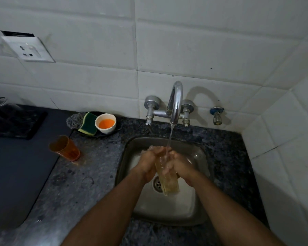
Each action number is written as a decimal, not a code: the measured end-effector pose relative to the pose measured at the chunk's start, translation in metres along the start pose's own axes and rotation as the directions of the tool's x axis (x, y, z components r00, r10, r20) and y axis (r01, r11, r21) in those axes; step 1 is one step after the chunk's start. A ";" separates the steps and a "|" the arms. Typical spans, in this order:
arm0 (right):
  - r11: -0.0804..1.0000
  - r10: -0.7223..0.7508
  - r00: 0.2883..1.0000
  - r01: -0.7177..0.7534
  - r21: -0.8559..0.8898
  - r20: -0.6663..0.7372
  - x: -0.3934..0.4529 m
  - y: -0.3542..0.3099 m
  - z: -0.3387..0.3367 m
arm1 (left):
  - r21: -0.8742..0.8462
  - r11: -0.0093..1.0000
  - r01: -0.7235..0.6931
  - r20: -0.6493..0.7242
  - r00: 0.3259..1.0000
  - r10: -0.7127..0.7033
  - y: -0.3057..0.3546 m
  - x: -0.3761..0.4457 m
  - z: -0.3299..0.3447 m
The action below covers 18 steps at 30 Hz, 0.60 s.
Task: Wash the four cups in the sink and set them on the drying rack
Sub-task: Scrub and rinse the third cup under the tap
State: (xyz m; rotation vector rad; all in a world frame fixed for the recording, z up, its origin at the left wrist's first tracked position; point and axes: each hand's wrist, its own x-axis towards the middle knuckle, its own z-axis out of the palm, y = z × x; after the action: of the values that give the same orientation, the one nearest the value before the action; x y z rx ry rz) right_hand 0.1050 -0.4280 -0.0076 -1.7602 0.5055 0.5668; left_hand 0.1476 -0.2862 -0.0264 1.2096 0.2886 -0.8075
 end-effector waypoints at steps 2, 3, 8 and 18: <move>0.972 0.080 0.994 -0.093 0.214 0.069 -0.001 0.003 0.000 | -0.078 0.995 0.055 -0.022 0.998 -0.057 -0.003 -0.002 0.003; 0.941 0.122 0.989 -0.143 0.308 0.085 0.000 0.006 0.001 | -0.113 0.991 0.077 -0.031 0.996 -0.081 -0.006 0.000 0.003; 0.727 0.294 0.945 -0.317 0.610 0.141 0.011 0.015 0.016 | -0.029 0.990 0.140 -0.115 0.983 -0.142 -0.013 0.002 0.000; 0.735 0.114 0.964 -0.244 0.633 0.239 0.021 0.000 0.027 | -0.244 0.944 0.222 -0.189 0.944 -0.271 -0.006 0.013 -0.013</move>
State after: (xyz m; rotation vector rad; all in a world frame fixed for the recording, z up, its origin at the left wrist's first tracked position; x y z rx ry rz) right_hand 0.1187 -0.4029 -0.0269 -0.9704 0.6544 0.5878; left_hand 0.1554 -0.2808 -0.0432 1.0654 0.7074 -0.8340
